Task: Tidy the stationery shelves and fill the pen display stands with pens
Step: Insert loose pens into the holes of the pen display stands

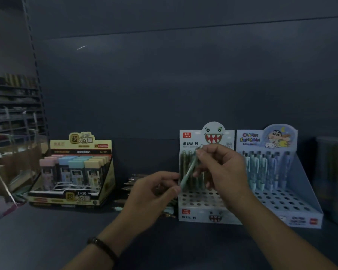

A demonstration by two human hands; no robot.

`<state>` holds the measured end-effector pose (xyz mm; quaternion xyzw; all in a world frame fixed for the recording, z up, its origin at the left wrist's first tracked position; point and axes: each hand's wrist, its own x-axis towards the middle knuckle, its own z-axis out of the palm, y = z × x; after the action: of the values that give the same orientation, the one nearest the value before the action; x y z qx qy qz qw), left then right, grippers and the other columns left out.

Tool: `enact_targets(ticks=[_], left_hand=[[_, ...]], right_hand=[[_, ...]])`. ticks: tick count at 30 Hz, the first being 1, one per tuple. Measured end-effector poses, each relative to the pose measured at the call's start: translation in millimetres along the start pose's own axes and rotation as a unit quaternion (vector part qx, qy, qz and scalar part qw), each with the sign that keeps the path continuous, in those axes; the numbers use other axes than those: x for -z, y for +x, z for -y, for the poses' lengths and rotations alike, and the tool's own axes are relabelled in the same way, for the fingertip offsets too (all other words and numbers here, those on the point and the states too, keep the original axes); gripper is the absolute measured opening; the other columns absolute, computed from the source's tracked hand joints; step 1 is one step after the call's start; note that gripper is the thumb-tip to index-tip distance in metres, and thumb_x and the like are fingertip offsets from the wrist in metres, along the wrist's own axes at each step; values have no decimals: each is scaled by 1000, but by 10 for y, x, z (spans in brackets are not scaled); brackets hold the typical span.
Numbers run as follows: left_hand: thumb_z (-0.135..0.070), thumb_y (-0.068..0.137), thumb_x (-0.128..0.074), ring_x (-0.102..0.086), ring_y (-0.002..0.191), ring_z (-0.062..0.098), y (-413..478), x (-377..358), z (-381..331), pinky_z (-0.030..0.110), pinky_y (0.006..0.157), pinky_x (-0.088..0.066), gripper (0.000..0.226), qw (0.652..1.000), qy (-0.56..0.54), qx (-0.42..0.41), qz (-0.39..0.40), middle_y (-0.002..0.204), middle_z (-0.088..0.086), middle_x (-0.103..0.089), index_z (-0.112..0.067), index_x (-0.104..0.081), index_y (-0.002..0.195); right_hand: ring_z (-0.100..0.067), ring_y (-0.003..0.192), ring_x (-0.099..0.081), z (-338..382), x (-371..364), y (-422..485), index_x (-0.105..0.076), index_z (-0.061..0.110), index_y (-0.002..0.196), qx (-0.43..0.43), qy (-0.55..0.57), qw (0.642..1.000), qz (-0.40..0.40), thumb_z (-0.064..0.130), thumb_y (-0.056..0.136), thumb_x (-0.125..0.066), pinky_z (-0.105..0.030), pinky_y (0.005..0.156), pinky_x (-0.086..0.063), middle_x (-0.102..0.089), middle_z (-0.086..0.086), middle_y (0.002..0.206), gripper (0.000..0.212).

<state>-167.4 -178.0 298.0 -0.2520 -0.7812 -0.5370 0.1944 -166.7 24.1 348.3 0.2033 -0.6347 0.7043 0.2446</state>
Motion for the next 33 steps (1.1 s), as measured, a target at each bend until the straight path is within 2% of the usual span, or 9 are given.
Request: enact_targets(ticks=[3,5,8,11,15,18,23,27,33], left_hand=[[-19,95,-76,-75,91,16,-3,-20,-2,34,83,-62,21,1000,-10,12,7,94,-2,-78,-25,-76,115],[-14,94,-77,-75,91,15,2,-37,6,33,83,-61,17,1000,-21,20,-6,94,-2,-79,-25,-78,107],[-11,87,-83,-70,78,11,11,-71,7,29,75,-58,19,998,-28,34,-41,87,-1,-78,-26,-78,97],[-17,79,-90,-60,68,0,-3,-95,-29,20,68,-51,29,998,15,23,-55,83,-5,-76,-31,-77,101],[-32,80,-90,-65,92,1,-30,-70,-39,16,80,-50,35,990,124,-33,-61,98,-20,-70,-43,-72,109],[-38,85,-85,-63,104,2,-29,-50,-3,18,97,-42,19,966,226,-126,-13,104,-27,-67,-42,-77,102],[-46,91,-78,-56,103,2,-37,-69,60,22,90,-46,15,940,283,-179,65,106,-32,-69,-42,-80,106],[-53,93,-73,-54,101,2,-34,-70,70,24,87,-48,20,931,304,-182,87,106,-36,-70,-46,-79,111],[-49,93,-76,-55,103,3,-23,-72,81,23,87,-48,17,935,293,-177,92,104,-34,-71,-45,-80,109]], right_hand=[[-24,54,-67,7,26,6,-73,23,79,-8,11,1000,0,11,98,-71,-24,38,-41,-70,-10,70,23],[-25,55,-68,-1,30,11,-73,18,85,-8,9,1000,-7,11,99,-69,-25,38,-41,-69,-10,71,17],[-29,58,-70,-17,-7,14,-75,15,96,8,-15,1000,-9,16,99,-69,-26,38,-43,-70,-9,73,7],[-22,55,-67,-1,-13,30,-77,18,104,16,-30,999,-16,14,96,-74,-27,42,-49,-72,-14,75,9],[-15,64,-70,37,122,140,-73,19,114,52,-62,993,-92,11,94,-76,-22,57,-57,-73,-11,76,22],[-15,73,-73,-8,262,212,-71,25,105,74,-128,981,-122,21,91,-81,-29,71,-59,-72,-4,77,17],[-8,71,-69,-128,312,193,-70,37,103,100,-231,963,-95,29,92,-79,-29,72,-58,-69,7,73,16],[-1,72,-66,-188,268,175,-69,29,105,118,-288,948,-74,30,95,-76,-18,67,-48,-65,12,71,12],[-7,77,-66,-229,213,165,-70,21,107,132,-342,930,-26,29,96,-75,-39,79,-57,-66,17,77,15]])
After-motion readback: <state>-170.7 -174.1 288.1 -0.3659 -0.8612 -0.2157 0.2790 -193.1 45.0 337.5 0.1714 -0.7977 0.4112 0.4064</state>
